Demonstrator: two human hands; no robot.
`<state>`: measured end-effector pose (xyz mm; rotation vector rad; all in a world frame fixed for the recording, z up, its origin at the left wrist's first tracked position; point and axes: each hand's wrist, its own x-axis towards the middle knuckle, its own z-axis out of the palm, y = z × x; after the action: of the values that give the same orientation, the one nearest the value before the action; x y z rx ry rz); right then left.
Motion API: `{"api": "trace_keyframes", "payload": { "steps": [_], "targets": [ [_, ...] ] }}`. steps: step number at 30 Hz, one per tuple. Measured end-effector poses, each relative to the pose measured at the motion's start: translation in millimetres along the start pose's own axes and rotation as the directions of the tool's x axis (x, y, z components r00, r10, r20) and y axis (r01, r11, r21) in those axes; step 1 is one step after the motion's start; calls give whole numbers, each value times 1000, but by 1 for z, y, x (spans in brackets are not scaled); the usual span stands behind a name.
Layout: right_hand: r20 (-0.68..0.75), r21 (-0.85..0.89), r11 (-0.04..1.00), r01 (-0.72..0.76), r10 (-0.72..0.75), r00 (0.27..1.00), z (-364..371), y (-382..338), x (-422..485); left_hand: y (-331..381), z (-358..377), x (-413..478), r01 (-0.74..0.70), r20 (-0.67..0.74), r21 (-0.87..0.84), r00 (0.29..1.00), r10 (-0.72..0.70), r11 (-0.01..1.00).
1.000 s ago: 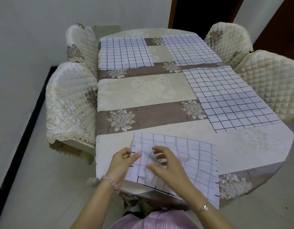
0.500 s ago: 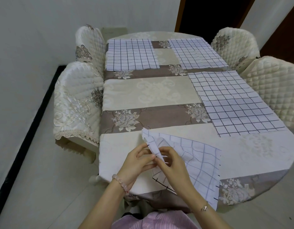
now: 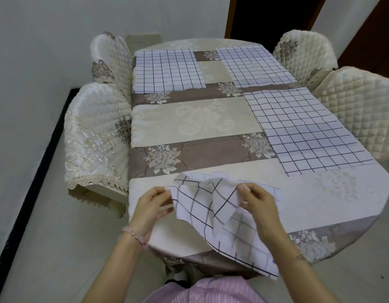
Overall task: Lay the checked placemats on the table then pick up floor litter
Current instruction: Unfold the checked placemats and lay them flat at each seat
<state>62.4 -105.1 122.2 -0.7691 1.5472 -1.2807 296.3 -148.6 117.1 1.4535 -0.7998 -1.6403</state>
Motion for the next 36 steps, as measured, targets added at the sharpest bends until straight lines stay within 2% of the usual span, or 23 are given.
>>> {"api": "trace_keyframes", "payload": {
  "steps": [4,7,11,16,20,23,29,33,34,36],
  "targets": [
    [-84,267,957,-116,143,986,-44,-10,25,14,-35,18,25,-111,8,994,-24,1000],
    [-176,318,944,-93,155,972,-74,-16,44,27,-53,29,-13,-178,125,983,35,992],
    [-209,102,994,-44,64,976,-95,-26,64,45,-63,43,-121,-137,382,973,186,916],
    [-184,-186,982,16,-51,982,-103,-54,93,84,-57,62,-283,-46,516,933,357,808],
    [-133,-339,937,83,-135,982,-113,-93,111,125,-46,73,-390,48,587,891,451,709],
    [-115,-348,932,102,-151,982,-115,-116,129,150,-34,93,-421,78,615,874,479,667],
    [-146,-329,944,6,-57,988,-106,-116,183,170,-7,156,-370,80,690,893,443,622],
    [-162,-304,952,-48,-2,987,-99,-108,216,163,2,195,-288,-6,688,916,402,666],
    [-162,-290,955,-67,20,987,-97,-106,221,159,2,203,-253,-48,641,929,366,725],
    [-154,-236,963,-128,93,984,-95,-100,228,146,0,212,-122,-130,470,970,206,874]
  ]
}}
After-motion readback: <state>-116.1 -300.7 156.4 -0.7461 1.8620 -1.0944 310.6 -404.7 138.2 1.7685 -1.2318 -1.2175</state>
